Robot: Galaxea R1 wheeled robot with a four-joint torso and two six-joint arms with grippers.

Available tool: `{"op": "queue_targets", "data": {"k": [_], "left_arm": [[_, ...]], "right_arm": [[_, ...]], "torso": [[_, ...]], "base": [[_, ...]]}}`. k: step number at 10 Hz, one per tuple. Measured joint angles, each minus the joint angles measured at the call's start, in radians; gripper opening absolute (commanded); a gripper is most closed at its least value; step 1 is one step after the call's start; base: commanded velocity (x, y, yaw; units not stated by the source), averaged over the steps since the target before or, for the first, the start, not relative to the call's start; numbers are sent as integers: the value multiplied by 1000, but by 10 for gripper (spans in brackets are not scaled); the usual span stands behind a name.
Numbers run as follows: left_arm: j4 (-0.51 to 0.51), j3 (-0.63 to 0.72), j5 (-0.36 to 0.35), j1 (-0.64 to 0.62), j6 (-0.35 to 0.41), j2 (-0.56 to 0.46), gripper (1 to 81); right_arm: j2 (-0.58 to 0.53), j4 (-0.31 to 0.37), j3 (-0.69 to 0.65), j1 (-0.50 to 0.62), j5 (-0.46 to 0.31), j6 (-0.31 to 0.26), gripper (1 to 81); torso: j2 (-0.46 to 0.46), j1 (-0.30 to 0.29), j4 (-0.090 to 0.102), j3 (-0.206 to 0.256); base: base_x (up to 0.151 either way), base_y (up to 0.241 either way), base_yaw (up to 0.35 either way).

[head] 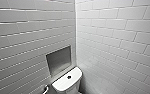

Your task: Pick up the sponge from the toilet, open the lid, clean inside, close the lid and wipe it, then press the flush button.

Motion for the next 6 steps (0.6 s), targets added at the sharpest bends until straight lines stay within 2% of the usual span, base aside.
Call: {"op": "queue_targets", "data": {"k": [4,5,6], "left_arm": [[-511,231,27,-73,584,-95,811],[-610,302,48,-140,693,-113,811],[-686,362,66,-224,766,-118,811]], "right_arm": [[0,0,0,0,0,0,10],[1,0,0,0,0,0,10],[1,0,1,0,-1,1,10]], "torso": [[0,0,0,0],[0,0,0,0],[0,0,0,0]], "base": [[0,0,0],[0,0,0],[0,0,0]]}}
